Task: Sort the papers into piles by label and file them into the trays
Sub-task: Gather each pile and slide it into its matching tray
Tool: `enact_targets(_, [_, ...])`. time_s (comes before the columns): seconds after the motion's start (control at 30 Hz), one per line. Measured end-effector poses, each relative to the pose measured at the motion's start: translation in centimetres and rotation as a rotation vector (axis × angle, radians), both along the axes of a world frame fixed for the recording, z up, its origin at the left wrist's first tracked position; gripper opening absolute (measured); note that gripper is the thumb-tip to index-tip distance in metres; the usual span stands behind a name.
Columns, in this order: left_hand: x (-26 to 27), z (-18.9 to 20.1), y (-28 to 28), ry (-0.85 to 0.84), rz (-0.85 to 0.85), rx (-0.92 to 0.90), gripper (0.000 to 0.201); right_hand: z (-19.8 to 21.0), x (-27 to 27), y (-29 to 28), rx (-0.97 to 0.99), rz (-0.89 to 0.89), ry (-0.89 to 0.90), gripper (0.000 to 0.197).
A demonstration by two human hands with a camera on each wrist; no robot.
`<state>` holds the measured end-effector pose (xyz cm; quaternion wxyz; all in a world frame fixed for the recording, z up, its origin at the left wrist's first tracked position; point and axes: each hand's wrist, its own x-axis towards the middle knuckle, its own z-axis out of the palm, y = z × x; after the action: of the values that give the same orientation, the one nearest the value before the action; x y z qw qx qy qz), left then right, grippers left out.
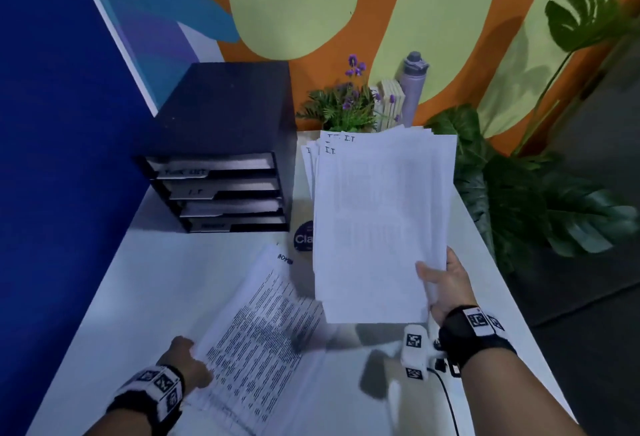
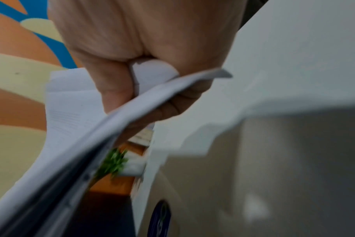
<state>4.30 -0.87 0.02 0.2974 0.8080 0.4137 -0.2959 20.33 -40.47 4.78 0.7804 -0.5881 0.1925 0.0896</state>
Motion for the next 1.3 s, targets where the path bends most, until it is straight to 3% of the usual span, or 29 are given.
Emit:
enact_targets(0.07, [0.2, 0.4, 0.8, -0.118, -0.004, 0.062, 0.076, 0.2, -0.6, 2.2, 0.023, 0.067, -0.013, 0.044])
enact_targets(0.1, [0.6, 0.9, 0.8, -0.248, 0.025, 0.023, 0.074, 0.2, -0.9, 3.3, 0.037, 0.094, -0.026, 0.045])
enact_targets(0.17, [2.1, 2.3, 0.4, -0.534, 0.210, -0.266, 0.058, 0.2, -1.6, 5.3, 0.052, 0.143, -0.040, 0.046])
enact_targets(0.2, [2.9, 3.6, -0.3, -0.609, 0.287, -0.452, 0.059, 0.4, -1.9, 6.2, 0.060, 0.162, -0.044, 0.047])
enact_targets(0.27, [4.3, 5.8, -1.1, -0.689, 0.317, -0.765, 0.089, 0.7, -2.4, 7.6, 0.074, 0.188, -0.060, 0.046])
enact_targets(0.3, [5.0, 6.9, -1.5, -0.723, 0.306, -0.846, 0.097, 0.8, -2.6, 8.2, 0.075, 0.199, -0.068, 0.045])
enact_targets(0.37, [5.9, 8.2, -2.0, -0.800, 0.293, -0.905, 0.078, 0.9, -3.0, 9.3, 0.068, 0.236, -0.076, 0.042])
enact_targets(0.43, [6.9, 8.7, -2.0, -0.855, 0.317, -0.799, 0.043, 0.9, -3.6, 10.3, 0.015, 0.307, -0.089, 0.040])
enact_targets(0.53, [7.9, 8.0, -0.8, -0.902, 0.304, -0.553, 0.039, 0.9, -3.8, 11.5, -0.250, 0.524, -0.164, 0.035])
enact_targets(0.6, [8.1, 8.0, -0.3, -0.922, 0.318, -0.455, 0.039, 1.5, -3.6, 12.4, -0.355, 0.606, -0.201, 0.042])
enact_targets(0.73, [7.9, 9.0, -0.6, -0.983, 0.253, -0.339, 0.034, 3.5, -2.4, 14.5, -0.306, 0.407, -0.226, 0.055])
enact_targets(0.8, [7.7, 9.8, -0.8, -1.019, 0.225, -0.289, 0.033, 4.6, -2.2, 15.4, -0.214, 0.290, -0.327, 0.050])
enact_targets(0.97, [6.6, 11.1, -0.4, -1.079, 0.320, -0.364, 0.030, 5.5, -3.2, 17.0, -0.105, 0.271, -0.424, 0.052])
enact_targets(1.1, [4.7, 11.2, 0.2, -1.133, 0.270, -0.387, 0.041, 5.1, -4.3, 17.1, -0.092, 0.287, -0.379, 0.056])
enact_targets(1.2, [4.1, 10.6, 0.5, -1.178, 0.290, -0.402, 0.049, 6.4, -4.4, 17.3, -0.074, 0.319, -0.448, 0.055])
enact_targets(1.3, [4.2, 10.7, 0.0, -1.225, 0.382, -0.380, 0.030, 8.0, -4.1, 18.0, -0.117, 0.335, -0.516, 0.045])
